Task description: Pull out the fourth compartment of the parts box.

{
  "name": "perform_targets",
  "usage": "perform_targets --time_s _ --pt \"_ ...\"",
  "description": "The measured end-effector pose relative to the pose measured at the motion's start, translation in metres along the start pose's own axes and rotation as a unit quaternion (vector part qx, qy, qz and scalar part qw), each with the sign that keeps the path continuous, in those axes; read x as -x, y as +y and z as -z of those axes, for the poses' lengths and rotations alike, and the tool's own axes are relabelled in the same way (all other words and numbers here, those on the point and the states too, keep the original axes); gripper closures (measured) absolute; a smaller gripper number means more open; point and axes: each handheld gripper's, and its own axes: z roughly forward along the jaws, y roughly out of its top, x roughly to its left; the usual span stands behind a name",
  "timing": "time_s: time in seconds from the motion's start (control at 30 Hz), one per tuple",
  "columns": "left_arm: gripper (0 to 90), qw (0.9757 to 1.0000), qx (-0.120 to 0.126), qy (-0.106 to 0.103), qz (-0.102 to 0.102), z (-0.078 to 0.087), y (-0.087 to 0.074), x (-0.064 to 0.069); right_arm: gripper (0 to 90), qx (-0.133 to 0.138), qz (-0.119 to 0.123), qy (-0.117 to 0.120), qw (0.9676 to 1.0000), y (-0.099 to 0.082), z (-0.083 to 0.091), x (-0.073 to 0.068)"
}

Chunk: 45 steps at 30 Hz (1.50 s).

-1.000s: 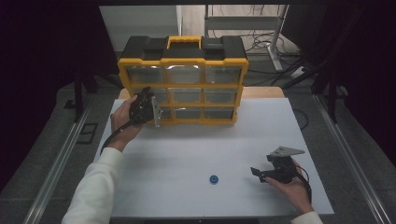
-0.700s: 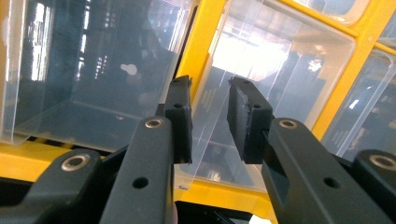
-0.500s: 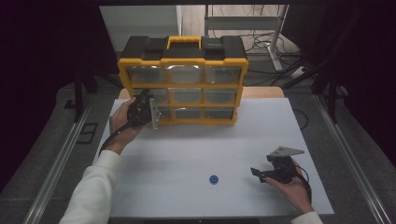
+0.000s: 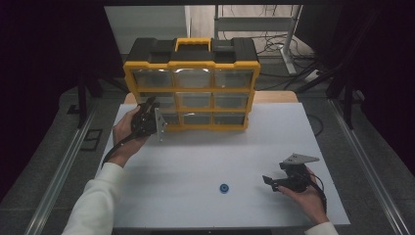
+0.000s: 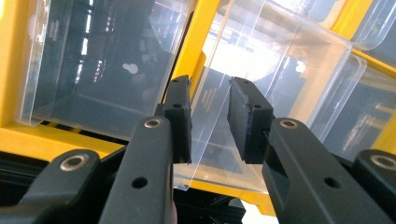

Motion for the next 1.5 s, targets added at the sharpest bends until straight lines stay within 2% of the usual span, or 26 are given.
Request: perform_targets --time_s 1.5 --pt "70.5 0.9997 0.020 0.004 -0.010 0.030 -0.007 0.008 12.6 0.004 0.003 0.003 1.0000 0.000 0.001 -0.001"
